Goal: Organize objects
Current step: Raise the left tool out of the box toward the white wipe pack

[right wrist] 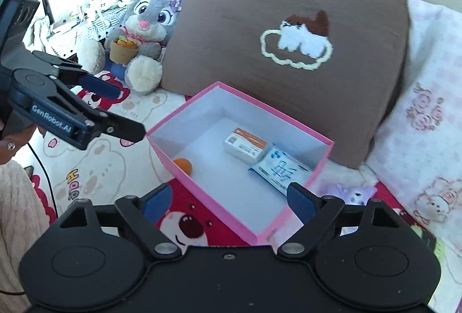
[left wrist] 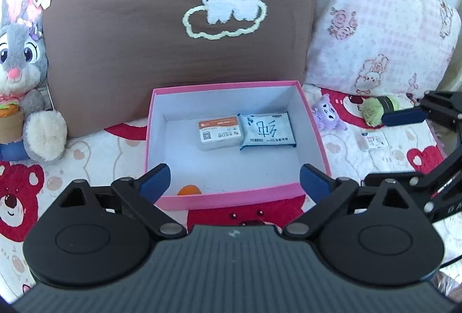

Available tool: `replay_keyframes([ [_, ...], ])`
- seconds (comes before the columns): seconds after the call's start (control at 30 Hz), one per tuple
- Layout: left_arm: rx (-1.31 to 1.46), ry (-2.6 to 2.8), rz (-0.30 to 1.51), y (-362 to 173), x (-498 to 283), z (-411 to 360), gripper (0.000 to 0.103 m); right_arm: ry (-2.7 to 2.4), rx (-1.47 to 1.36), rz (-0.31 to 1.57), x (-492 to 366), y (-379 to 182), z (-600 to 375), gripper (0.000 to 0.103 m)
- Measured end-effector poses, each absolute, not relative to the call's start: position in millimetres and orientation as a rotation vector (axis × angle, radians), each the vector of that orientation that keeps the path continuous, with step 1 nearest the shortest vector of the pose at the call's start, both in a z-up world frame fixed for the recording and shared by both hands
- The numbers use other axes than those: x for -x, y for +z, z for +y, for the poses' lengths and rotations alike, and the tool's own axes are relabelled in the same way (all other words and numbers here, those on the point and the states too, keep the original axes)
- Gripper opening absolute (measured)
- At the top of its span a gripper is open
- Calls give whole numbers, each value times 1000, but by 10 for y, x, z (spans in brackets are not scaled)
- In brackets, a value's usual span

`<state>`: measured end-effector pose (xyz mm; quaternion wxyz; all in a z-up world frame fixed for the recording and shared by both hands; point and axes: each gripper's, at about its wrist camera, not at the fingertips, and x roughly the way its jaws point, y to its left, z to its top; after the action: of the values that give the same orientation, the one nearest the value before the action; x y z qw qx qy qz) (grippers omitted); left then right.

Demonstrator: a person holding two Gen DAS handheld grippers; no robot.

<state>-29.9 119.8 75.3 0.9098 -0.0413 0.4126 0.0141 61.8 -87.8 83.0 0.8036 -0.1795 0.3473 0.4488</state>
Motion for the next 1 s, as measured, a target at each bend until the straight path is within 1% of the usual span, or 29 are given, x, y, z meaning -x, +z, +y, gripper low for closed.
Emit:
replay_keyframes([
  [0.17,94,-7,896,689,312,1021,100,930,375,753,-543,822,-1105,92],
  [0.33,162,-88,968,551,314,876,101,907,385,740,-473,782,-1319,92],
  [0.47,154,-122,996,483,361,712,101,893,404,746,-441,742,-1457,92],
  [0.8,177,-205,1042,399,223,330,97,864,450,705,-380,682,-1781,92],
  [1.0,138,-180,1068,322,85,63,97,849,417,751,-429,613,-1997,92],
])
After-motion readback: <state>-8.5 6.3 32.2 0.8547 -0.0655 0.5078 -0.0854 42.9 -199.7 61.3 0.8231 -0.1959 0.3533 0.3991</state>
